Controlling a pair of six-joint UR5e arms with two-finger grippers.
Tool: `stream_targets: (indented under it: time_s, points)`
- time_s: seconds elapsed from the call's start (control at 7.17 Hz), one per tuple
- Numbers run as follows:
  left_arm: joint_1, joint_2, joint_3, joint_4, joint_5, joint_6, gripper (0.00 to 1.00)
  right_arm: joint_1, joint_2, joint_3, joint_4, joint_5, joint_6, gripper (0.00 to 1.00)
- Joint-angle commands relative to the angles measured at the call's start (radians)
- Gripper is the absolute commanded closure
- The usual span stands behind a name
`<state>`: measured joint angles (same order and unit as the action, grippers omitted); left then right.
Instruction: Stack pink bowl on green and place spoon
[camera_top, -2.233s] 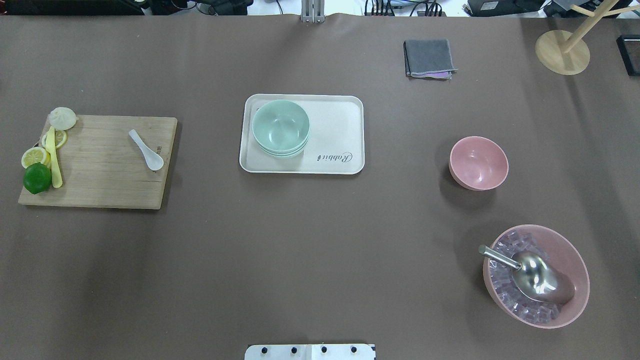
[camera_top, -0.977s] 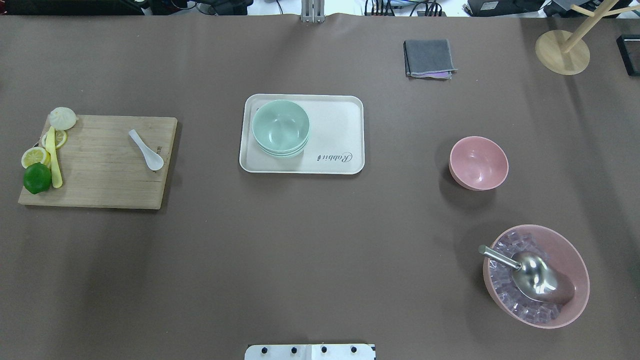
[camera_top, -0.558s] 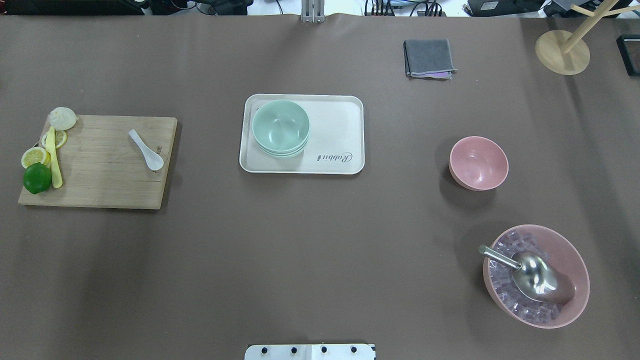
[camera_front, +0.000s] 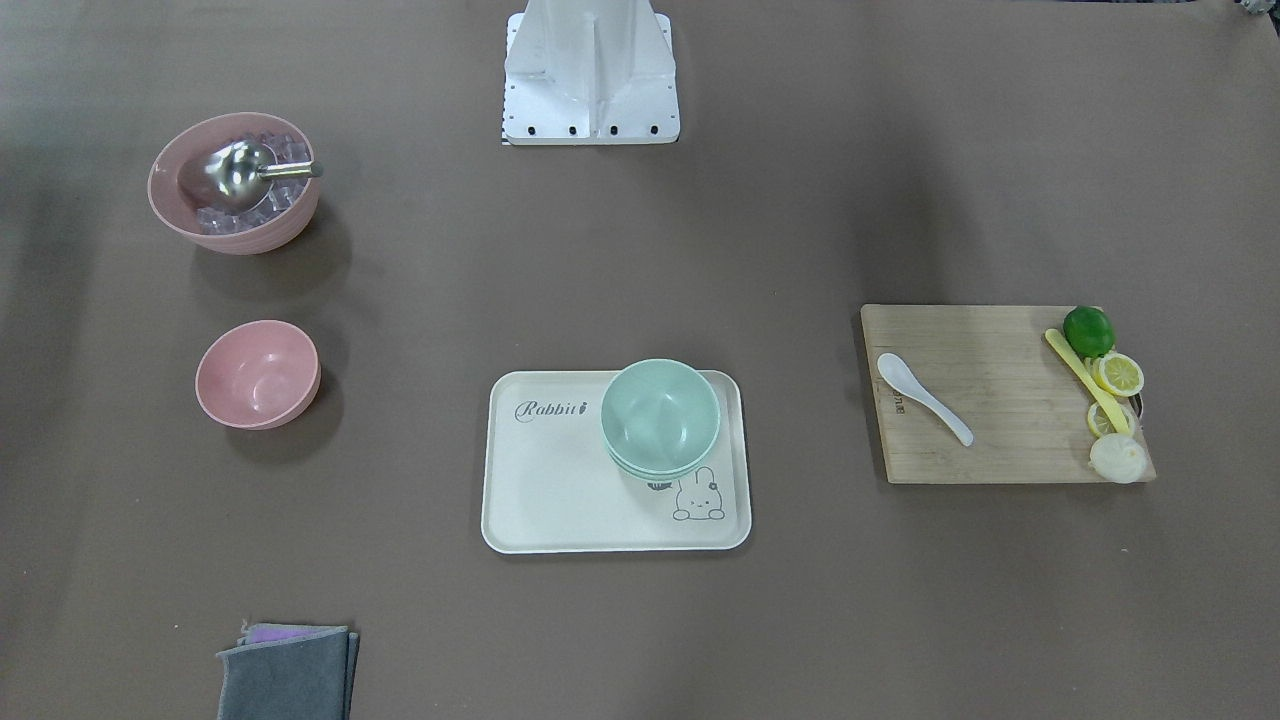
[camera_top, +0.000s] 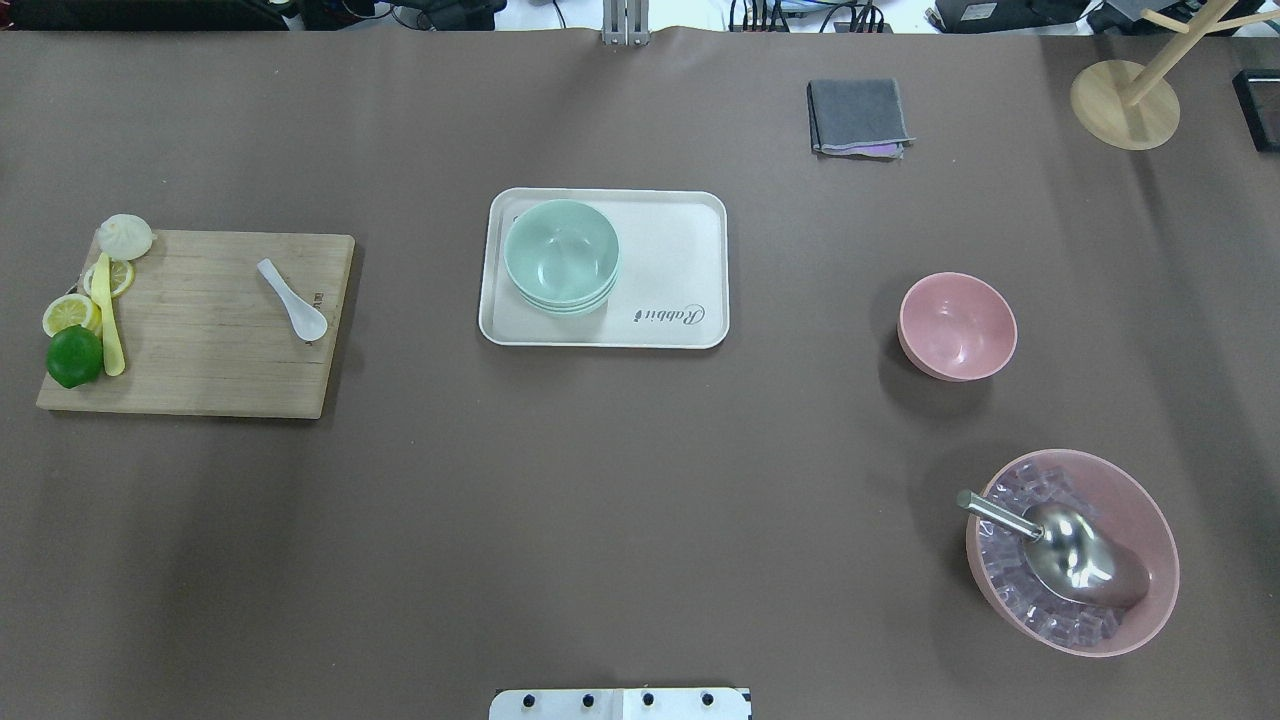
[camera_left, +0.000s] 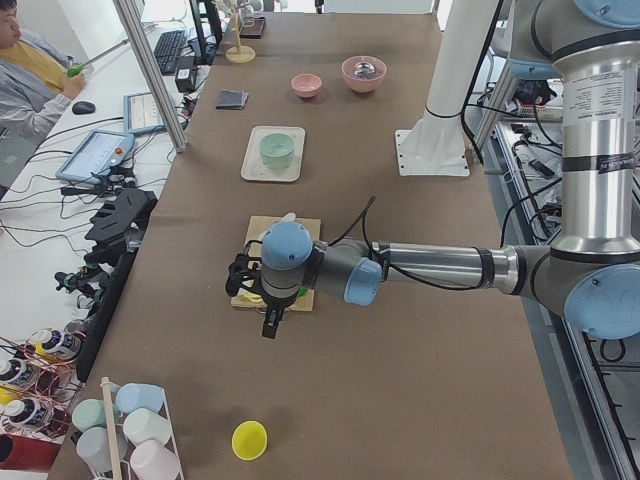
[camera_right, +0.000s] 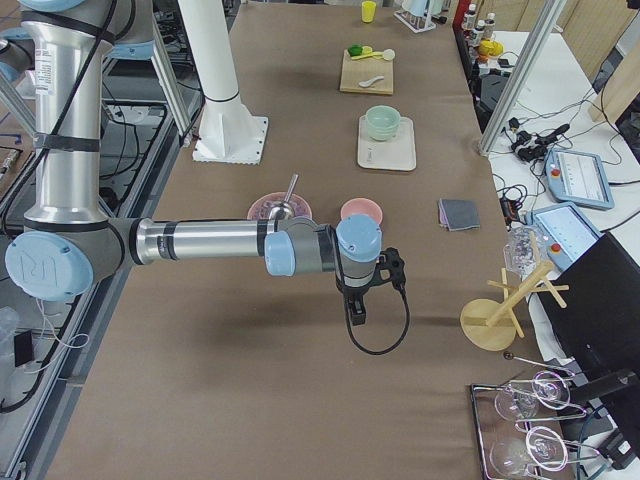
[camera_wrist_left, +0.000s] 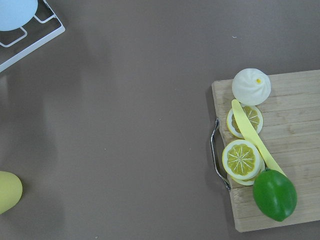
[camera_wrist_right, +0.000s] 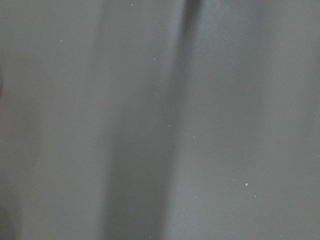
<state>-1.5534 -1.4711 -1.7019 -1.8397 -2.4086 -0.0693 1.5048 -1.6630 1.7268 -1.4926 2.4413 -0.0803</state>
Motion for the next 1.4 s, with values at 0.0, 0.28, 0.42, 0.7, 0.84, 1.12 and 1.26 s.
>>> stream_targets:
  time_s: [0.0, 0.28, 0.42, 0.7, 0.84, 1.12, 1.26]
  points:
    - [0.001, 0.0, 0.002, -0.048, -0.006, -0.001, 0.02, -0.038, 0.003, 0.014, 0.038, 0.014, 0.11, 0.0]
    - [0.009, -0.015, 0.028, -0.062, -0.009, 0.0, 0.02, -0.208, 0.008, 0.016, 0.291, -0.036, 0.455, 0.0]
    - [0.009, -0.015, 0.027, -0.061, -0.015, -0.004, 0.02, -0.281, 0.02, 0.017, 0.363, -0.101, 0.575, 0.01]
    - [0.032, -0.028, 0.034, -0.061, -0.009, -0.003, 0.03, -0.444, 0.112, 0.011, 0.368, -0.166, 0.744, 0.03]
    - [0.033, -0.028, 0.033, -0.062, -0.014, -0.026, 0.03, -0.524, 0.162, 0.005, 0.37, -0.207, 0.837, 0.06]
    - [0.035, -0.028, 0.034, -0.065, -0.009, -0.036, 0.03, -0.581, 0.242, -0.068, 0.37, -0.229, 0.881, 0.08]
    - [0.035, -0.028, 0.034, -0.065, -0.012, -0.037, 0.03, -0.592, 0.265, -0.096, 0.37, -0.231, 0.881, 0.1]
